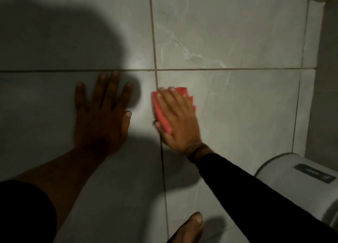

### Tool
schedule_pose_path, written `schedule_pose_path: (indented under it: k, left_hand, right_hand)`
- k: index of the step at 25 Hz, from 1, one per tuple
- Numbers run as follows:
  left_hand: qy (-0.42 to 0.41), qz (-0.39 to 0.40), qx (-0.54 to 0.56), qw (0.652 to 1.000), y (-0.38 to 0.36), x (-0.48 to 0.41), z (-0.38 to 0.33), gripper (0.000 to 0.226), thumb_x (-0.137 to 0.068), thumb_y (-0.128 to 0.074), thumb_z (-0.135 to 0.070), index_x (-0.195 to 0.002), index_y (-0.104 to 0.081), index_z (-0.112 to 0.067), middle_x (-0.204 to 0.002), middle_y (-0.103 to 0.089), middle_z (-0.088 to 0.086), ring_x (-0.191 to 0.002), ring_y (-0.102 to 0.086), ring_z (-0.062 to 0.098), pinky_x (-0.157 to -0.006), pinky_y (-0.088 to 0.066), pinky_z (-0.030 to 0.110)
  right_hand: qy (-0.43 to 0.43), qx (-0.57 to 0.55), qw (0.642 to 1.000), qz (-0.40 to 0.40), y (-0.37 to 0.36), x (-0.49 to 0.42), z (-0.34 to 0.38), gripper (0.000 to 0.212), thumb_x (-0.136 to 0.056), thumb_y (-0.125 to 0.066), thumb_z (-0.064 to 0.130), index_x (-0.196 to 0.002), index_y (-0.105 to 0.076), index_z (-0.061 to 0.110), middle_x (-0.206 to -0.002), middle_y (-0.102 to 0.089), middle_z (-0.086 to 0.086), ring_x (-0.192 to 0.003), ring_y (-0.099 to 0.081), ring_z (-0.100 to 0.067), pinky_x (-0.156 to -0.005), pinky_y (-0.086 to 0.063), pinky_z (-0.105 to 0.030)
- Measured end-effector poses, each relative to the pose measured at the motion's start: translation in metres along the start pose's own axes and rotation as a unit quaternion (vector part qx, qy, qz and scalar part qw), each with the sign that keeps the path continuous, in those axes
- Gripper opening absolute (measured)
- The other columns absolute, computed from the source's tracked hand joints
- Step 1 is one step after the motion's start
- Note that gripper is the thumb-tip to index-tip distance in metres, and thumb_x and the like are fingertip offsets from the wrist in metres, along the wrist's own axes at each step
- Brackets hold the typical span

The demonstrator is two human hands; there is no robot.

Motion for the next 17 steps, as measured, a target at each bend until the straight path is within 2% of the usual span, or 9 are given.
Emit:
schedule_pose_path:
  k: [2,5,6,8,10,12,14,15,17]
  left_hand:
    - [0.006,-0.002,-0.004,1.000,-0.001,-0.001,-0.001,0.075,-0.101,-0.039,-0.041,-0.172,-0.023,-0.025,-0.182,-0.013,0.014,-0.168,-0.012,0.038,-0.129,-0.002,0.072]
    - [0.000,-0.003,-0.011,1.000,-0.003,-0.002,0.000,0.075,-0.101,-0.039,-0.042,-0.172,-0.020,-0.027,-0.181,-0.014,0.014,-0.168,-0.012,0.038,-0.129,-0.003,0.072]
    - [-0.001,-0.003,-0.007,1.000,-0.003,-0.002,0.000,0.075,-0.101,-0.039,-0.042,-0.172,-0.020,-0.027,-0.181,-0.014,0.014,-0.168,-0.012,0.038,-0.129,-0.003,0.072]
    - [0.000,-0.003,-0.012,1.000,-0.003,0.000,0.000,0.075,-0.101,-0.041,-0.042,-0.172,-0.020,-0.027,-0.181,-0.015,0.014,-0.168,-0.012,0.038,-0.129,-0.003,0.072]
    - [-0.001,0.000,-0.013,1.000,-0.002,0.000,0.000,0.075,-0.102,-0.040,-0.042,-0.172,-0.019,-0.026,-0.182,-0.014,0.014,-0.168,-0.012,0.039,-0.129,-0.003,0.072]
    - [-0.007,-0.003,-0.016,1.000,-0.004,0.000,0.000,0.074,-0.103,-0.038,-0.042,-0.173,-0.018,-0.025,-0.182,-0.012,0.015,-0.168,-0.011,0.039,-0.129,-0.002,0.072]
    - [-0.003,-0.001,-0.015,1.000,-0.006,0.000,0.001,0.073,-0.105,-0.038,-0.043,-0.173,-0.017,-0.024,-0.182,-0.011,0.015,-0.168,-0.011,0.040,-0.129,-0.003,0.073]
    - [-0.002,0.004,-0.014,1.000,-0.006,0.000,0.001,0.074,-0.105,-0.037,-0.044,-0.173,-0.016,-0.025,-0.182,-0.010,0.015,-0.168,-0.010,0.040,-0.129,-0.003,0.074]
    - [-0.002,0.008,-0.013,1.000,-0.006,0.001,0.002,0.075,-0.104,-0.036,-0.044,-0.173,-0.014,-0.025,-0.182,-0.009,0.014,-0.169,-0.009,0.040,-0.129,-0.004,0.074]
  right_hand:
    - [-0.165,-0.033,0.983,-0.077,0.016,0.013,-0.051,0.066,-0.104,-0.045,0.034,-0.162,-0.044,0.002,-0.169,-0.046,-0.023,-0.160,-0.038,-0.040,-0.135,-0.024,-0.062]
    - [-0.460,-0.068,0.867,-0.179,0.016,0.015,-0.044,0.066,-0.106,-0.046,0.032,-0.164,-0.039,0.000,-0.173,-0.038,-0.022,-0.163,-0.033,-0.040,-0.135,-0.021,-0.065]
    - [-0.420,-0.045,0.893,-0.155,0.006,0.015,-0.013,0.068,-0.108,-0.042,0.037,-0.166,-0.034,0.003,-0.177,-0.030,-0.019,-0.165,-0.029,-0.039,-0.138,-0.016,-0.063]
    - [-0.156,-0.034,0.986,-0.045,-0.018,0.043,0.039,0.069,-0.110,-0.037,0.045,-0.168,-0.029,0.008,-0.179,-0.024,-0.015,-0.167,-0.022,-0.039,-0.140,-0.007,-0.055]
    - [-0.035,-0.013,0.999,0.019,-0.013,0.073,0.010,0.067,-0.109,-0.035,0.045,-0.164,-0.040,0.007,-0.173,-0.038,-0.020,-0.165,-0.026,-0.039,-0.140,-0.009,-0.057]
    - [-0.241,-0.048,0.968,-0.054,0.001,0.088,-0.044,0.065,-0.109,-0.034,0.038,-0.152,-0.053,-0.007,-0.160,-0.053,-0.030,-0.156,-0.042,-0.046,-0.132,-0.024,-0.070]
    - [-0.483,-0.053,0.862,-0.147,0.001,0.098,-0.038,0.063,-0.106,-0.043,0.029,-0.156,-0.046,-0.010,-0.164,-0.047,-0.033,-0.157,-0.040,-0.050,-0.130,-0.027,-0.072]
    - [-0.479,-0.039,0.864,-0.151,-0.005,0.097,-0.007,0.066,-0.105,-0.045,0.028,-0.161,-0.039,-0.007,-0.168,-0.041,-0.032,-0.161,-0.033,-0.048,-0.134,-0.021,-0.070]
    - [-0.259,-0.038,0.963,-0.062,-0.027,0.115,0.062,0.074,-0.105,-0.047,0.033,-0.169,-0.024,0.004,-0.174,-0.034,-0.024,-0.167,-0.021,-0.041,-0.138,-0.012,-0.061]
Point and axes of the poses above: each hand's wrist, its own x-axis away from the middle knuckle, its own y-axis out of the back of the hand, z = x × y, the point moved 3 cm from there along -x, towards the middle knuckle
